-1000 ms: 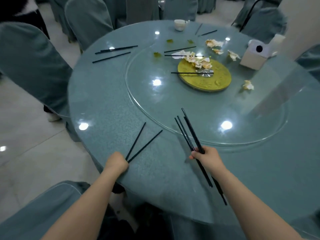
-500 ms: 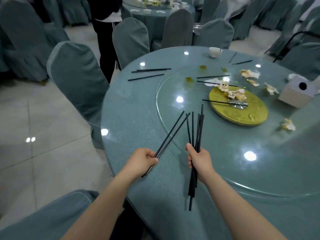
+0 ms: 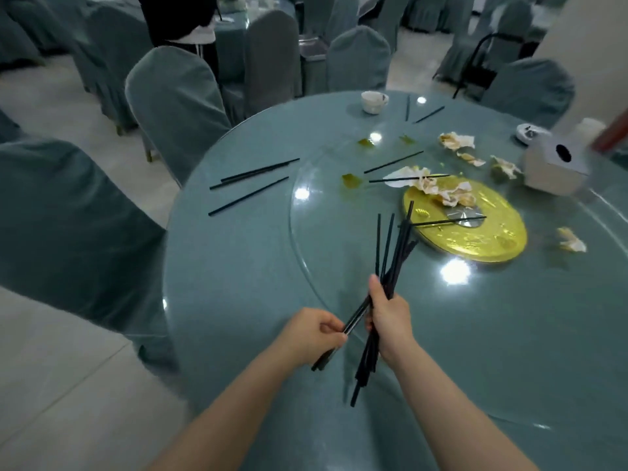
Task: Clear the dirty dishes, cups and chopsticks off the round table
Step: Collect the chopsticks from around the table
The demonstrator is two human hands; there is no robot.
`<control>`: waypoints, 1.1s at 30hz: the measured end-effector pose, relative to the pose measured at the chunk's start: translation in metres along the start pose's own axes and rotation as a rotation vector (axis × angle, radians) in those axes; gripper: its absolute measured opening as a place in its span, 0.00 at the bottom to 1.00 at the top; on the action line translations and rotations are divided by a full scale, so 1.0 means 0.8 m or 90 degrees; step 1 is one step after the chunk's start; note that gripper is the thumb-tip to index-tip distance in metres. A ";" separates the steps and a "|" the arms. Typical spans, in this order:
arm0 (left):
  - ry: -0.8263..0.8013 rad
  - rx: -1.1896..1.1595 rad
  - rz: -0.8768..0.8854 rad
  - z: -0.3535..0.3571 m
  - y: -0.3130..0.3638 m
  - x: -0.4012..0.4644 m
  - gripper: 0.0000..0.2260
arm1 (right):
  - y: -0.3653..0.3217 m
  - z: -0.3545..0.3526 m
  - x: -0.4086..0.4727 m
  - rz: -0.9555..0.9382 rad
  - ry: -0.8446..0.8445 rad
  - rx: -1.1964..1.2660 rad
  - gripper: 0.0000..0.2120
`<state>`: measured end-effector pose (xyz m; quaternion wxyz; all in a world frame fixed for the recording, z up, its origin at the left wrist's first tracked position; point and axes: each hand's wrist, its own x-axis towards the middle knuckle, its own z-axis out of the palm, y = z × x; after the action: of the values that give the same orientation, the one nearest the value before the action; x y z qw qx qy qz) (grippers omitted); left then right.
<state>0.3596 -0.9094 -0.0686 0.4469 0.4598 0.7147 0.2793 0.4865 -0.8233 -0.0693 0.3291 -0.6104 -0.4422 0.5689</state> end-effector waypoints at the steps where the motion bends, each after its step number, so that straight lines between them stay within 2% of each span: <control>1: -0.014 0.007 0.014 -0.015 -0.005 0.013 0.03 | -0.003 0.011 0.006 0.006 0.034 -0.008 0.18; 5: -0.015 0.044 0.025 -0.087 -0.024 0.071 0.05 | -0.012 0.048 0.029 0.045 0.126 -0.011 0.23; 9: 0.013 0.101 0.014 -0.150 -0.036 0.127 0.08 | -0.015 0.063 0.048 0.055 0.135 -0.047 0.23; 14: 0.054 0.119 -0.018 -0.203 -0.044 0.189 0.09 | -0.020 0.062 0.081 0.077 0.140 -0.065 0.17; 19: 0.103 0.156 -0.050 -0.246 -0.060 0.232 0.12 | -0.029 0.047 0.133 0.049 0.143 -0.155 0.10; 23: 0.158 0.219 -0.065 -0.293 -0.070 0.266 0.24 | -0.033 0.055 0.161 0.047 0.135 -0.227 0.08; 28: 0.154 0.342 -0.111 -0.351 -0.096 0.337 0.46 | -0.033 0.095 0.183 0.051 0.133 -0.312 0.07; 30: 0.134 0.421 -0.115 -0.368 -0.104 0.373 0.50 | -0.035 0.105 0.193 0.062 0.167 -0.347 0.07; 33: 0.082 0.502 -0.094 -0.383 -0.120 0.412 0.51 | -0.042 0.110 0.208 0.085 0.260 -0.396 0.08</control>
<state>-0.0128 -0.6472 -0.1358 0.2093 0.5249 0.8248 -0.0210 0.3876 -0.6666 -0.1178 0.1717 -0.8093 -0.4785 0.2942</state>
